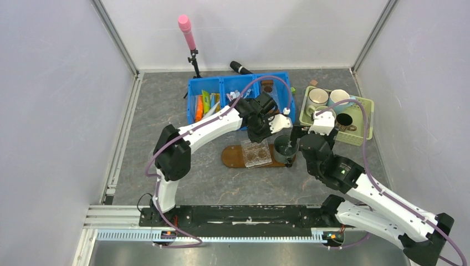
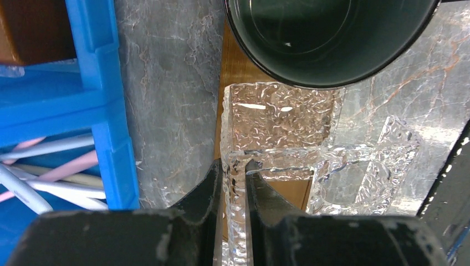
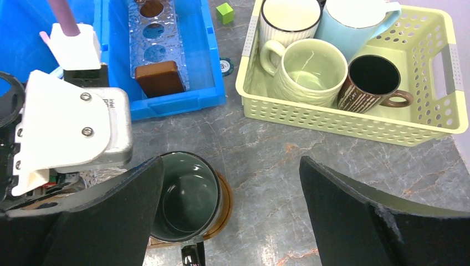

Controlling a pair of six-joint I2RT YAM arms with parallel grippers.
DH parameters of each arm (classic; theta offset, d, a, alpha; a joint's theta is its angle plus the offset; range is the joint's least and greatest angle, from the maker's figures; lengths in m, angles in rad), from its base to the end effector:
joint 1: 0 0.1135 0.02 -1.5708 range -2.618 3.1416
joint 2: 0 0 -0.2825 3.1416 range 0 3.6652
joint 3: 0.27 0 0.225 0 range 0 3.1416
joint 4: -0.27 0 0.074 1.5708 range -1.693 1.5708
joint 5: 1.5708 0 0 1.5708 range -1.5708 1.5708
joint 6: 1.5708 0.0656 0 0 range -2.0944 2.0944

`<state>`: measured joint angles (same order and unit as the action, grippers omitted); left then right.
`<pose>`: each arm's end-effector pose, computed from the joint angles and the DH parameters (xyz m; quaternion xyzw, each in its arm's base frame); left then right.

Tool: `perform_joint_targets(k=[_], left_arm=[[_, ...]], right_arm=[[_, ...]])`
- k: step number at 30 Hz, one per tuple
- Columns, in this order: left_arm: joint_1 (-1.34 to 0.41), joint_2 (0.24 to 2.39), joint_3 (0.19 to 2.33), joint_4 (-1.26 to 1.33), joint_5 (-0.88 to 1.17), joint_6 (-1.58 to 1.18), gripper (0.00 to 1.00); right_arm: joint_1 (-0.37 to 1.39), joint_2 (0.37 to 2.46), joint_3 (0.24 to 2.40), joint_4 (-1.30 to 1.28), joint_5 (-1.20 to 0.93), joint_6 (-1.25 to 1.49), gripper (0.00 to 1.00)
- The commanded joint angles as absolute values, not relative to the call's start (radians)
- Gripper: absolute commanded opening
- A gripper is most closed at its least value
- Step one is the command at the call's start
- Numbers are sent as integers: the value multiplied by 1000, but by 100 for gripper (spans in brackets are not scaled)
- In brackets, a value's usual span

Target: Prepare toiletry sets of a toothbrush and toothpaste on the tray

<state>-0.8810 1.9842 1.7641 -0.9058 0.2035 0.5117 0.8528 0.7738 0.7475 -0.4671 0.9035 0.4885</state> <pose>0.2556 -0.3306 0.2586 0.6396 0.7300 -0.1377 0.1976 0.1291 0.0694 0.3109 0.0804 0.8001 -0.0067 0.5945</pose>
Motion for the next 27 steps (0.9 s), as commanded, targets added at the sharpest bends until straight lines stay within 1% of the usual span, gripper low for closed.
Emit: perform_joint_targets(k=[1,5,8,17,21,22,24,27], left_arm=[[-888,2006,1839,-939,183,618,2],[-897,2029,1857,-951,153,648,2],[-903,2060,1900,-980,164,657,4],[-923,2133,1964,-1006,163,681,17],[-932,2145,1981,-1011,171,683,20],[-935,2144,1983,-1011,182,682,22],[-939,2144,1986,-1009,197,679,29],[-945,2142,1993,-1010,199,671,32]], right_arm=[[842,758,732,-459,938,485,98],[835,749,726,-457,950,478,98],[832,735,717,-450,960,474,98],[830,700,695,-439,967,463,98],[828,692,689,-438,971,461,98],[828,691,687,-439,971,460,98],[828,690,686,-438,974,458,98],[827,691,686,-437,975,458,98]])
